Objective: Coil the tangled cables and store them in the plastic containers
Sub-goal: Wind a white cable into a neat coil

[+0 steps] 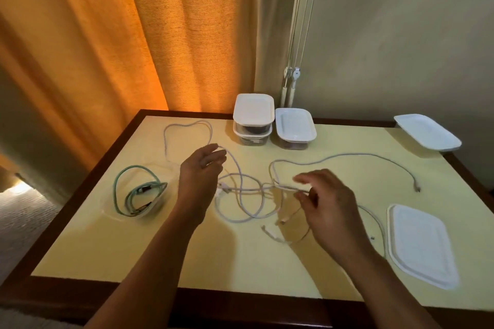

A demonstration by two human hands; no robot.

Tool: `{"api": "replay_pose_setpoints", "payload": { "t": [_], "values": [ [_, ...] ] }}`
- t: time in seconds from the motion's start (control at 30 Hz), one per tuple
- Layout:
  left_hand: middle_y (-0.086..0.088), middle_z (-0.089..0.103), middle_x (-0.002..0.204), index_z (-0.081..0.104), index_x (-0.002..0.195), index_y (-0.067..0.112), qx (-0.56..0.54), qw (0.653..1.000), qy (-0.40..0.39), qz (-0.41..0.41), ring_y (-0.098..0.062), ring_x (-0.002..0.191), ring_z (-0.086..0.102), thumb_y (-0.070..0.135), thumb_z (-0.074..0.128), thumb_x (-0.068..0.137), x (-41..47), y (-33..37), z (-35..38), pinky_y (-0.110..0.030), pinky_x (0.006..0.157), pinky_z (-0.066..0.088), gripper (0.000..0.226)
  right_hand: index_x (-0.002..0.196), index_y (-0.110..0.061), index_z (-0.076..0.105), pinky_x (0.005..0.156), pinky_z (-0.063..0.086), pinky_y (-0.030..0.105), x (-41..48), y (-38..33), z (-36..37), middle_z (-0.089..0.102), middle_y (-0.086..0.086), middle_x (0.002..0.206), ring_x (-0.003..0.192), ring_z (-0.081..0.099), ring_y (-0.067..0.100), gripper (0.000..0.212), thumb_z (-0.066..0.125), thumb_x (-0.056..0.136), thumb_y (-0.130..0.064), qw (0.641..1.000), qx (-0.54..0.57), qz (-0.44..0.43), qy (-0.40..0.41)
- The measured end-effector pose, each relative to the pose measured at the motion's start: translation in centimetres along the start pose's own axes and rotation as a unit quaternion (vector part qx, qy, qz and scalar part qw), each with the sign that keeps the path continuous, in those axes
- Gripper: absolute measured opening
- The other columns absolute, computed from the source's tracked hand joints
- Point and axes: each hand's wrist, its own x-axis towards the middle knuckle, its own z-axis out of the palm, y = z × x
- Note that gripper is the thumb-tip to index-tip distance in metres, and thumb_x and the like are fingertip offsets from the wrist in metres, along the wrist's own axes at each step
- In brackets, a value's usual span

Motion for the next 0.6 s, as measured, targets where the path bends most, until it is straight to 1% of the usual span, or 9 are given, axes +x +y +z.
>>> {"api": "replay_pose_setpoints", "payload": {
  "t": [0.03, 0.1, 0.2, 0.27, 0.3, 0.37, 0.43, 0.5, 0.6],
  "values": [
    [0.005, 0.072, 0.124, 0.062, 0.133, 0.022, 0.03, 0.999, -0.014, 0.008, -0.009, 0.121, 0.064, -0.005, 0.052, 0.095, -0.1, 0.1, 0.0, -0.035, 0.105, 0.05, 0.047, 0.117, -0.016, 0.07, 0.075, 0.043, 0.006, 0.2, 0.0, -0.8, 0.06, -0.004, 0.111, 0.076, 0.057, 0.002, 0.032, 0.076, 0.087, -0.006, 0.999, 0.021, -0.007, 0.035],
    [0.004, 0.068, 0.13, 0.058, 0.136, 0.019, 0.074, 0.996, -0.037, 0.024, -0.008, 0.126, 0.06, -0.013, 0.047, 0.091, -0.2, 0.2, -0.1, -0.035, 0.107, 0.049, 0.057, 0.117, -0.015, 0.07, 0.077, 0.048, 0.007, 0.5, -0.1, -2.2, 0.057, -0.002, 0.117, 0.079, 0.061, 0.002, 0.035, 0.078, 0.085, -0.006, 0.994, 0.048, -0.014, 0.102],
    [0.004, 0.066, 0.128, 0.056, 0.133, 0.02, 0.157, 0.983, -0.069, 0.071, -0.007, 0.123, 0.061, -0.02, 0.051, 0.082, -0.1, -0.6, -0.6, -0.03, 0.108, 0.048, 0.065, 0.116, -0.013, 0.07, 0.08, 0.058, 0.023, 0.5, 0.0, -3.9, 0.057, 0.0, 0.119, 0.082, 0.067, 0.014, 0.031, 0.077, 0.087, -0.008, 0.975, 0.1, 0.013, 0.199],
    [0.007, 0.064, 0.129, 0.052, 0.137, 0.024, 0.276, 0.951, -0.088, 0.112, -0.005, 0.125, 0.056, -0.014, 0.059, 0.079, -0.1, -1.5, -0.9, -0.017, 0.104, 0.041, 0.069, 0.116, -0.01, 0.07, 0.079, 0.06, 0.036, 0.3, 0.2, -4.7, 0.056, 0.002, 0.118, 0.081, 0.069, 0.024, 0.027, 0.076, 0.089, -0.01, 0.957, 0.123, 0.029, 0.261],
    [0.007, 0.062, 0.132, 0.051, 0.14, 0.025, 0.322, 0.933, -0.097, 0.131, -0.007, 0.127, 0.054, -0.009, 0.063, 0.08, -0.1, -2.0, -1.0, -0.016, 0.104, 0.038, 0.069, 0.115, -0.009, 0.07, 0.078, 0.06, 0.039, 0.2, 0.3, -5.1, 0.056, 0.004, 0.117, 0.081, 0.069, 0.027, 0.025, 0.075, 0.09, -0.011, 0.948, 0.124, 0.035, 0.291],
    [0.003, 0.058, 0.14, 0.049, 0.144, 0.022, 0.377, 0.907, -0.115, 0.15, -0.013, 0.131, 0.053, 0.001, 0.072, 0.084, -0.1, -2.8, -1.0, -0.021, 0.108, 0.036, 0.067, 0.112, -0.006, 0.07, 0.078, 0.059, 0.033, 0.1, 0.5, -5.5, 0.057, 0.006, 0.115, 0.079, 0.069, 0.028, 0.021, 0.073, 0.093, -0.012, 0.931, 0.129, 0.051, 0.338],
    [0.002, 0.057, 0.14, 0.053, 0.141, 0.022, 0.418, 0.885, -0.133, 0.155, -0.017, 0.128, 0.055, 0.012, 0.077, 0.085, 0.0, -3.6, -1.0, -0.031, 0.112, 0.04, 0.061, 0.109, -0.005, 0.07, 0.075, 0.057, 0.026, 0.0, 0.6, -5.5, 0.059, 0.008, 0.112, 0.075, 0.069, 0.022, 0.017, 0.072, 0.094, -0.012, 0.919, 0.151, 0.072, 0.357],
    [0.007, 0.058, 0.132, 0.061, 0.13, 0.028, 0.462, 0.859, -0.146, 0.169, -0.017, 0.12, 0.059, 0.023, 0.077, 0.087, 0.0, -4.3, -0.8, -0.042, 0.108, 0.045, 0.046, 0.107, -0.008, 0.07, 0.074, 0.056, 0.026, 0.0, 1.0, -5.2, 0.063, 0.008, 0.107, 0.073, 0.07, 0.018, 0.012, 0.07, 0.095, -0.009, 0.916, 0.18, 0.098, 0.344],
    [0.007, 0.059, 0.118, 0.067, 0.12, 0.031, 0.5, 0.839, -0.118, 0.181, -0.018, 0.109, 0.06, 0.028, 0.071, 0.094, -0.2, -3.9, -0.4, -0.046, 0.099, 0.046, 0.027, 0.106, -0.016, 0.069, 0.07, 0.056, 0.023, -0.1, 1.7, -4.7, 0.067, 0.009, 0.099, 0.073, 0.07, 0.021, 0.015, 0.067, 0.095, -0.006, 0.923, 0.199, 0.136, 0.299]
  ]
}}
